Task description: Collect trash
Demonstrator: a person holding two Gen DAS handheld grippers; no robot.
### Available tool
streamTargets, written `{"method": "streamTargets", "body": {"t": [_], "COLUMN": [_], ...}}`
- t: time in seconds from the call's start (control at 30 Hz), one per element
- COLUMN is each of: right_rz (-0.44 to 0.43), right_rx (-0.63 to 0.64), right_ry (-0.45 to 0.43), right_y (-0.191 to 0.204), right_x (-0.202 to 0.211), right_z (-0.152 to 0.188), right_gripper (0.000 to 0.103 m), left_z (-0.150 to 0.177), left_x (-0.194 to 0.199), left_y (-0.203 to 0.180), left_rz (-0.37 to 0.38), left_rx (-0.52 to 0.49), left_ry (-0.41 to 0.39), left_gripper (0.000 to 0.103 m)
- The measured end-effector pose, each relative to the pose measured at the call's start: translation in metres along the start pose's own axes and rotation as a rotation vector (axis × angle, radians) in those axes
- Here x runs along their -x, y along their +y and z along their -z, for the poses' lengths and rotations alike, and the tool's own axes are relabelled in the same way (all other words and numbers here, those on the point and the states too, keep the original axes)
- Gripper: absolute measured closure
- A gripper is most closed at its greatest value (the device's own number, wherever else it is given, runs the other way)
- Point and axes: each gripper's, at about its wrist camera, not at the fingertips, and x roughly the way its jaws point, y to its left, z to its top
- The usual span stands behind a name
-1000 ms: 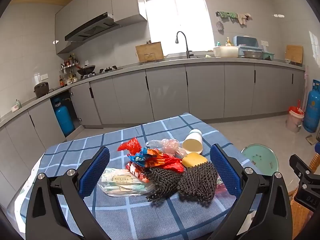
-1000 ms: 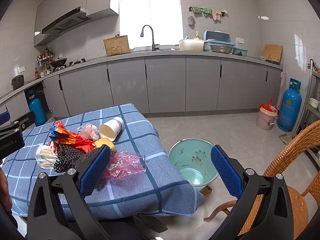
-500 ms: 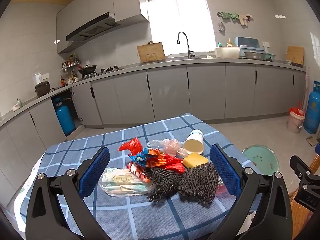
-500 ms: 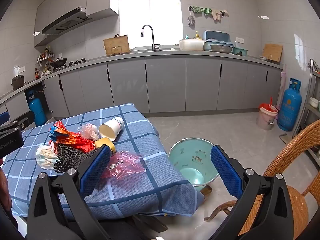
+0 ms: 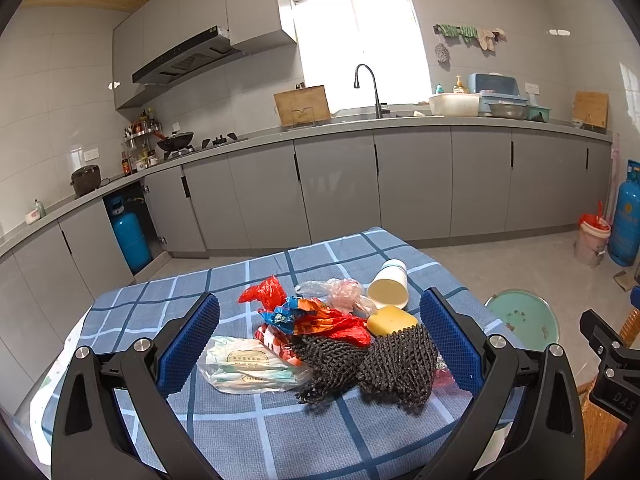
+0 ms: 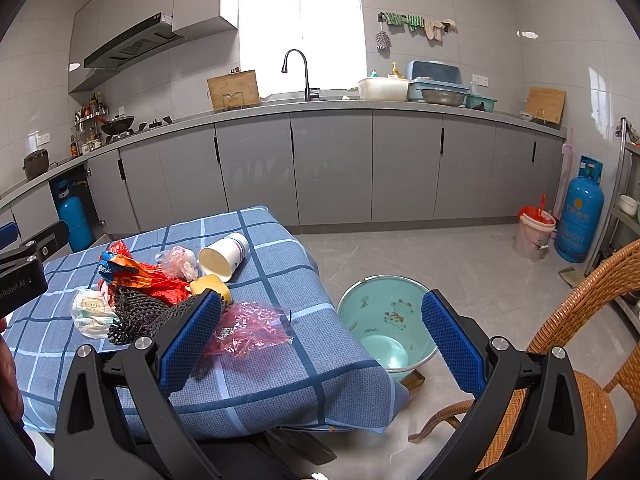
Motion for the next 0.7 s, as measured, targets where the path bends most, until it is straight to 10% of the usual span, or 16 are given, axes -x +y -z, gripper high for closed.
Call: {"method": "streamTargets", "body": {"t": [0.7], "right_rz": [-0.001], "right_rx": [-0.001], "right_ry": [0.001], "right_y": [0.0], "right_x": [-0.001], "right_z": [0.0003], "right_gripper": [0.005], "left_z": [0.0006], "left_x": [-0.0002], "left_y": [-0.0002], "left_rz": [-0.004], "left_rx": [-0.003], "left_ry": [0.001], "left_gripper": [0.004]}}
